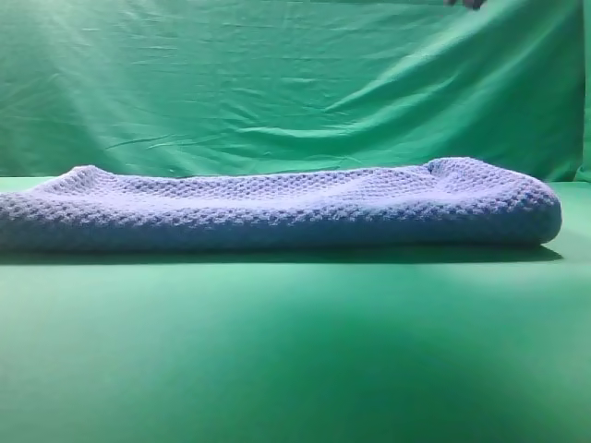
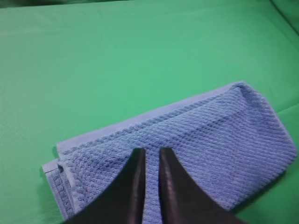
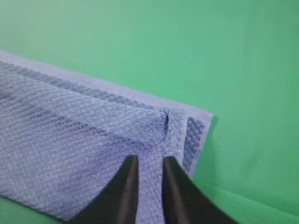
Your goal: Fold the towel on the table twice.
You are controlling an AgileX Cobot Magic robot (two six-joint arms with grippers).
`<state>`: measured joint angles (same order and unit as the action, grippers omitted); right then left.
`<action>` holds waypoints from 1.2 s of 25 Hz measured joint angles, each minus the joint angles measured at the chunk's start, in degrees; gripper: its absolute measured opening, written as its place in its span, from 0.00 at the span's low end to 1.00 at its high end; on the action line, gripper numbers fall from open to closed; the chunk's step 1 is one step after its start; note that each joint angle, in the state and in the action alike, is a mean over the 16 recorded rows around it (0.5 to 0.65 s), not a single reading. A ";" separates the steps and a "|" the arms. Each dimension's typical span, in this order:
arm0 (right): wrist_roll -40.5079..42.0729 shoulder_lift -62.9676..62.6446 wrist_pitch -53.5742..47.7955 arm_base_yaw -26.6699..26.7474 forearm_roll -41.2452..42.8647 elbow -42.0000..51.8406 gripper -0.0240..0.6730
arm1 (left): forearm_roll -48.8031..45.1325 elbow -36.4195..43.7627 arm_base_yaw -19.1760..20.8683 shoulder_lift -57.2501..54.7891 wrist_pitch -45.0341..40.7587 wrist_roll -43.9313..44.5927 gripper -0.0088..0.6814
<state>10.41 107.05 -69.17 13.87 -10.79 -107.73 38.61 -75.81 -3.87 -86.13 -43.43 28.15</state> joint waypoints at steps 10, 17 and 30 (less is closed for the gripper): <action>-2.32 -17.17 -3.05 0.00 -2.88 -0.59 0.04 | -2.35 -1.32 0.00 15.64 -10.53 -4.50 0.02; -4.16 -31.36 -2.84 0.00 -5.76 5.44 0.03 | -5.80 4.11 0.00 29.29 -13.13 -7.55 0.01; -0.05 -64.34 10.14 0.00 -7.15 38.79 0.03 | -9.31 26.26 0.00 57.51 -6.58 -9.40 0.01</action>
<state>10.35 42.71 -59.03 13.87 -17.94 -68.94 29.30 -49.55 -3.87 -28.62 -50.00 18.74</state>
